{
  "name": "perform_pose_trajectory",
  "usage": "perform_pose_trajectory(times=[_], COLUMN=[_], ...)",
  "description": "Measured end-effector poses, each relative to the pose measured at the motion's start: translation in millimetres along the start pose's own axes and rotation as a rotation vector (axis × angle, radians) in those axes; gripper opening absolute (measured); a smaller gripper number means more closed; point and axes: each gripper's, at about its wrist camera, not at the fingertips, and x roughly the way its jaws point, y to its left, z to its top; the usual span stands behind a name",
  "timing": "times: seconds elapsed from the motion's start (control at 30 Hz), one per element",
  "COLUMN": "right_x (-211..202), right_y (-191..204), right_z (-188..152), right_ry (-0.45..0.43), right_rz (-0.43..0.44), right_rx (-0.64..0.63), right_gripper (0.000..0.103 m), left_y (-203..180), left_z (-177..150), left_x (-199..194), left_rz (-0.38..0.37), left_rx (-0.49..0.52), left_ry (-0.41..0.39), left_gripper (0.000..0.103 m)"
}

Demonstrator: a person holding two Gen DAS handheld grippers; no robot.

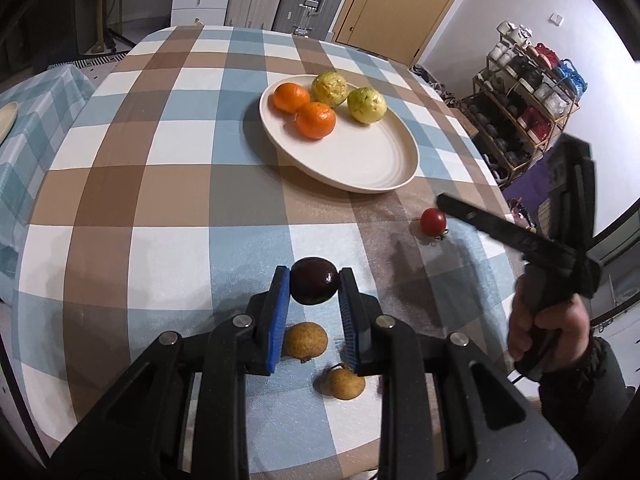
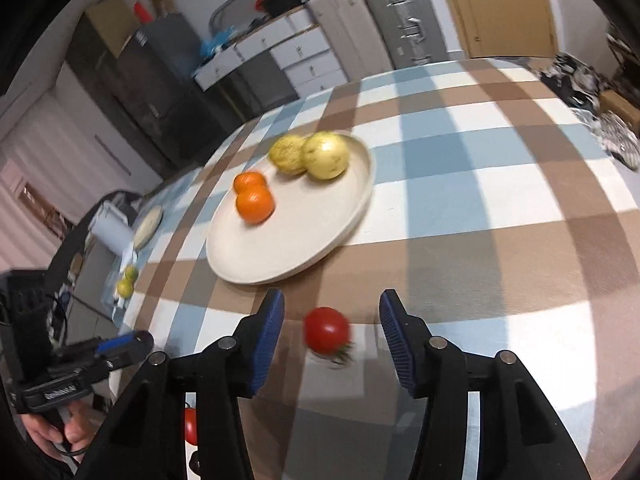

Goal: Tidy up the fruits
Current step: 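Carry the tomato and the plum over the white plate with both grippers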

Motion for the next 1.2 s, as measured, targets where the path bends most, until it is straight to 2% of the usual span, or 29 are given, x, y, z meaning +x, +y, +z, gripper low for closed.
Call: perform_pose_trajectory(times=[0.27,0.37,0.43,0.57,0.67,0.8,0.9,1.03,1.2], right_x=[23.9,27.2,28.2,28.5,21.7,9.7,7.1,13.3,33.4], right_y=[16.3,14.2,14.2,15.9,21.6,28.6,33.7,36.2,36.3], right_z=[-9.9,-11.5,-11.6,-11.8,-10.8,-3.3,7.0,25.3,54.6], right_ry=[0.070,0.077,0.086,0.098,0.074,0.029,0.008,-0.003,-0.005], right_rz=[-0.054,-0.072,-0.071,-0.046,-0.034,0.011,0.041,0.086,0.127], right_rx=[-0.085,-0.088,-0.087,-0.087,-0.101,-0.095,-0.089,-0.056,-0.012], right_gripper=[0.050,0.043,0.032,0.030,0.029,0.029,0.029,0.029,0.029], left_y=[-4.8,-5.4,-4.8,-6.5,-11.5,-16.8,-16.2,-5.6,15.4], left_z=[-0.2,-0.2,-0.3,2.0,9.4,33.5,58.0,92.2,121.0], left_x=[-4.2,-4.6,-5.6,-5.5,-9.2,-9.5,-1.9,21.2,55.5], left_rz=[-0.027,-0.028,-0.028,-0.036,-0.032,-0.040,-0.016,-0.001,-0.029], left_rx=[0.013,0.014,0.007,0.005,0.021,0.024,0.026,-0.005,-0.076], left_ry=[-0.001,-0.003,-0.004,0.004,-0.017,-0.044,-0.064,-0.083,-0.067], left_gripper=[0.022,0.022,0.022,0.022,0.022,0.022,0.022,0.022,0.022])
